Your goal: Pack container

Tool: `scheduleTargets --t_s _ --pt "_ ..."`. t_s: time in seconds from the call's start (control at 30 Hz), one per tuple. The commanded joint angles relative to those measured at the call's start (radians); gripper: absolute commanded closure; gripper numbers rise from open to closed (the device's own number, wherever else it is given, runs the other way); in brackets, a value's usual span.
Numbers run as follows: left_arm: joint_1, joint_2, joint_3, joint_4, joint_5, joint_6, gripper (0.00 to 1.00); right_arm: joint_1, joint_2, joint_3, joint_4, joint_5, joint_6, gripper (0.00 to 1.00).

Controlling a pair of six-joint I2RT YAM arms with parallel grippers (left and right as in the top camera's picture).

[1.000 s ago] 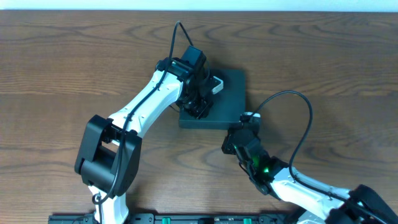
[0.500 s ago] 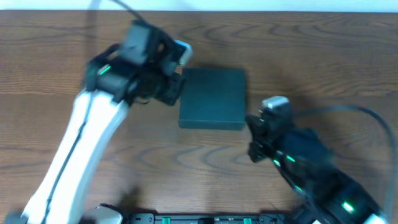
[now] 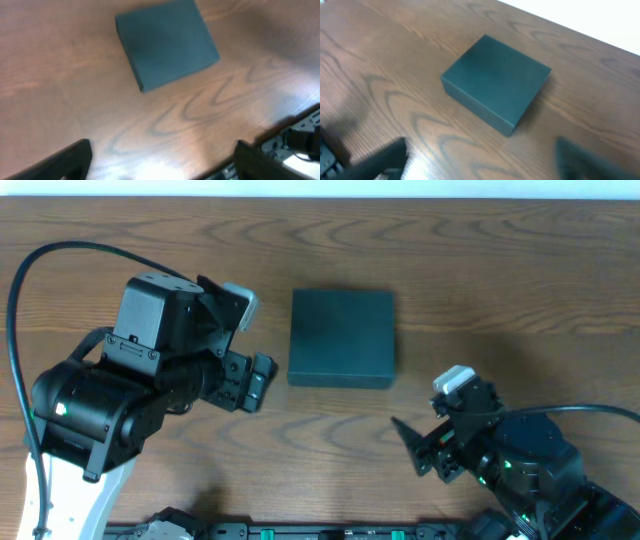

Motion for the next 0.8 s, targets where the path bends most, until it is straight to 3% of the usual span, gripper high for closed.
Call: scheduleTargets --t_s 0.0,0.77 --pt "-0.001 -0.002 -0.004 -0.033 -0.008 -0.023 0.05 0.005 -0.001 0.018 -0.020 -0.010 -0.018 0.01" --pt "0.000 -0.005 -0.004 -0.039 -0.011 -0.023 0.04 0.005 -0.001 0.018 -0.083 -0.010 -0.018 0.01"
